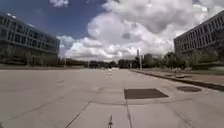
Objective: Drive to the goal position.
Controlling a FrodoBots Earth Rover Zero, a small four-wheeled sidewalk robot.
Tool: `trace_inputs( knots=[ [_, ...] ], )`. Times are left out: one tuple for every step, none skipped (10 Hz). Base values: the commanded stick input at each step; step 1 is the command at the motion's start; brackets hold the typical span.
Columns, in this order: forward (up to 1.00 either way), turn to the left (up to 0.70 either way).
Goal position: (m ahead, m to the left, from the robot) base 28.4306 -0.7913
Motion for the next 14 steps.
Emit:
trace_inputs(
  knots=[
    [1.0, 0.0],
    [1.0, 0.0],
    [1.0, 0.0],
    [1.0, 0.0],
    [1.0, 0.0],
    [1.0, 0.0],
    [1.0, 0.0],
    [1.0, 0.0],
    [1.0, 0.0],
    [1.0, 0.0],
    [1.0, 0.0],
    [1.0, 0.0],
    [1.0, 0.0],
    [1.0, 0.0]
  ],
)
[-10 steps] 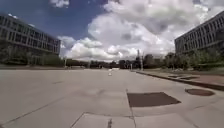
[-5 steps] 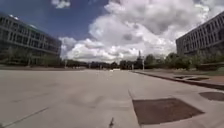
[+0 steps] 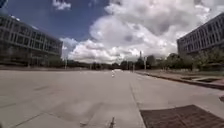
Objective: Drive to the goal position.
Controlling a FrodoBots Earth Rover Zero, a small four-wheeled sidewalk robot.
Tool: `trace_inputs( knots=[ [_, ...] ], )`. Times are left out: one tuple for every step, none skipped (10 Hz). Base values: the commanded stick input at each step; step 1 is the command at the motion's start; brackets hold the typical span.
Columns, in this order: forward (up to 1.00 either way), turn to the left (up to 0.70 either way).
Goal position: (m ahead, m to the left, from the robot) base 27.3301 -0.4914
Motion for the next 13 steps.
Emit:
trace_inputs(
  knots=[
    [1.0, 0.0],
    [1.0, 0.0],
    [1.0, 0.0],
    [1.0, 0.0],
    [1.0, 0.0],
    [1.0, 0.0],
    [1.0, 0.0],
    [1.0, 0.0],
    [1.0, -0.02],
    [1.0, -0.08],
    [1.0, -0.38],
    [1.0, -0.39],
    [1.0, -0.16]
  ],
)
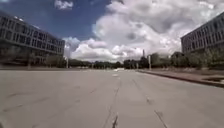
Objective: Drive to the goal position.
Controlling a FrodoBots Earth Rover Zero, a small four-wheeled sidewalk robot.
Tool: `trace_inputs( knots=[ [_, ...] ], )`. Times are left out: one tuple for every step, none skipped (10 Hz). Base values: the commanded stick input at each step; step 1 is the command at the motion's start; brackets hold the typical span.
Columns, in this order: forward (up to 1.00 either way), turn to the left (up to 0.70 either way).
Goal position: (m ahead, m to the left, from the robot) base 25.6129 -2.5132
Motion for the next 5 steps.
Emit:
trace_inputs(
  knots=[
    [1.0, -0.03],
    [1.0, 0.0],
    [1.0, 0.0],
    [1.0, 0.0],
    [1.0, 0.0]
  ],
)
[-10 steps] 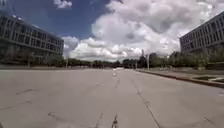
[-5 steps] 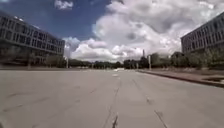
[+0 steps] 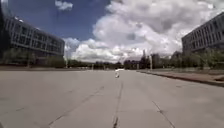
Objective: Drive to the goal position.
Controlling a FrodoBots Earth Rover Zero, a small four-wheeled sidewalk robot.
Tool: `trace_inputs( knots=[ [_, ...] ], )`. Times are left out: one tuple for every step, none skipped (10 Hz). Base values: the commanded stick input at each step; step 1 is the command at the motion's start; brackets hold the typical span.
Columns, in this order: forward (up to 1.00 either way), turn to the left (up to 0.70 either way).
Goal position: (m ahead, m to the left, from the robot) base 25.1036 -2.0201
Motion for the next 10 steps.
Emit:
trace_inputs(
  knots=[
    [1.0, 0.0],
    [1.0, 0.0],
    [1.0, 0.0],
    [1.0, 0.0],
    [1.0, 0.0],
    [1.0, 0.0],
    [1.0, 0.0],
    [1.0, 0.0],
    [1.0, -0.05],
    [1.0, -0.3]
  ],
)
